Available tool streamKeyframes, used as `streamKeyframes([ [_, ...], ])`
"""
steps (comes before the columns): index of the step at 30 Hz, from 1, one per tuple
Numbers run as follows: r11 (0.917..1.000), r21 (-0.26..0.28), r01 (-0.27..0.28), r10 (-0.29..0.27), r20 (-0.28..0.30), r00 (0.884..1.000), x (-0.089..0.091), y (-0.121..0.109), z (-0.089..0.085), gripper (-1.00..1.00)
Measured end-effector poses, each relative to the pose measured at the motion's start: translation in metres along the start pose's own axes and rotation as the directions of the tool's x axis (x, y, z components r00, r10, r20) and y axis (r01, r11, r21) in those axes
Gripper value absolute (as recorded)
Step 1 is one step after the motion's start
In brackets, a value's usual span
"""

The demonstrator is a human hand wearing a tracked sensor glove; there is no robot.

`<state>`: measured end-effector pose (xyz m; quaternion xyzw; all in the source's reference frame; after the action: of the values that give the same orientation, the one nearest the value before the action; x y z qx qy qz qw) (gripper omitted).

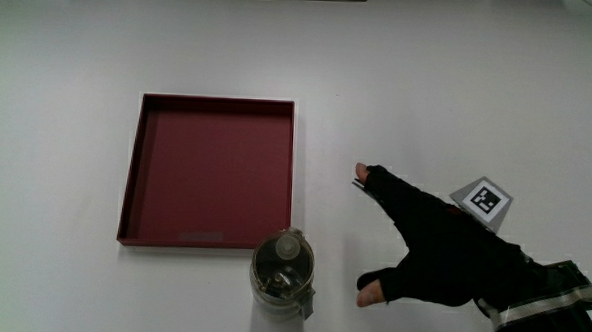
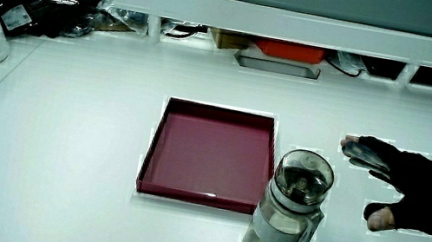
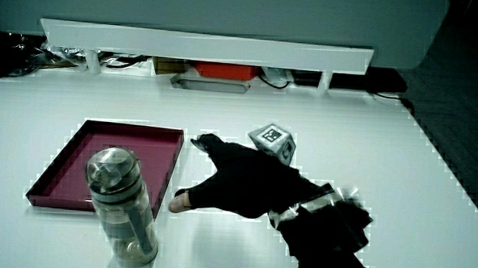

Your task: Pick bottle

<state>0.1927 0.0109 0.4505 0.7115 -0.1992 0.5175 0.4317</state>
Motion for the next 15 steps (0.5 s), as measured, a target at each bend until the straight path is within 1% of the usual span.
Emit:
streamKeyframes([
  [1, 0.9996, -0.015, 0.023, -0.024, -0.021, 1.000, 0.000, 0.002, -0.003, 0.00],
  [3, 0.9992, -0.035, 0.020, -0.022, -0.030, 0.999, 0.002, 0.006, -0.010, 0.00],
  [4, 0.9986, -0.046, 0.025, -0.027, -0.043, 0.999, 0.001, 0.008, -0.013, 0.00],
  [5, 0.9984, -0.053, 0.021, -0.023, -0.033, 0.999, 0.004, 0.011, -0.016, 0.00],
  [6, 0.9975, -0.064, 0.031, -0.034, -0.052, 0.998, 0.004, 0.012, -0.020, 0.00],
  [7, 0.9968, -0.071, 0.038, -0.040, -0.021, 0.999, 0.007, 0.015, -0.023, 0.00],
  [8, 0.9969, -0.078, 0.012, -0.017, -0.063, 0.998, 0.007, 0.017, -0.027, 0.00],
  [9, 0.9964, -0.084, 0.013, -0.018, -0.060, 0.998, 0.008, 0.019, -0.030, 0.00],
  [10, 0.9949, -0.099, 0.019, -0.026, -0.074, 0.997, 0.010, 0.021, -0.033, 0.00],
  [11, 0.9948, -0.100, 0.017, -0.024, -0.064, 0.998, 0.013, 0.024, -0.036, 0.00],
  [12, 0.9936, -0.112, 0.017, -0.024, -0.067, 0.997, 0.013, 0.026, -0.040, 0.00],
  [13, 0.9932, -0.116, 0.006, -0.013, -0.062, 0.998, 0.016, 0.029, -0.043, 0.00],
  [14, 0.9919, -0.126, 0.009, -0.018, -0.072, 0.997, 0.015, 0.030, -0.046, 0.00],
  [15, 0.9912, -0.132, 0.008, -0.015, -0.055, 0.998, 0.017, 0.033, -0.049, 0.00],
])
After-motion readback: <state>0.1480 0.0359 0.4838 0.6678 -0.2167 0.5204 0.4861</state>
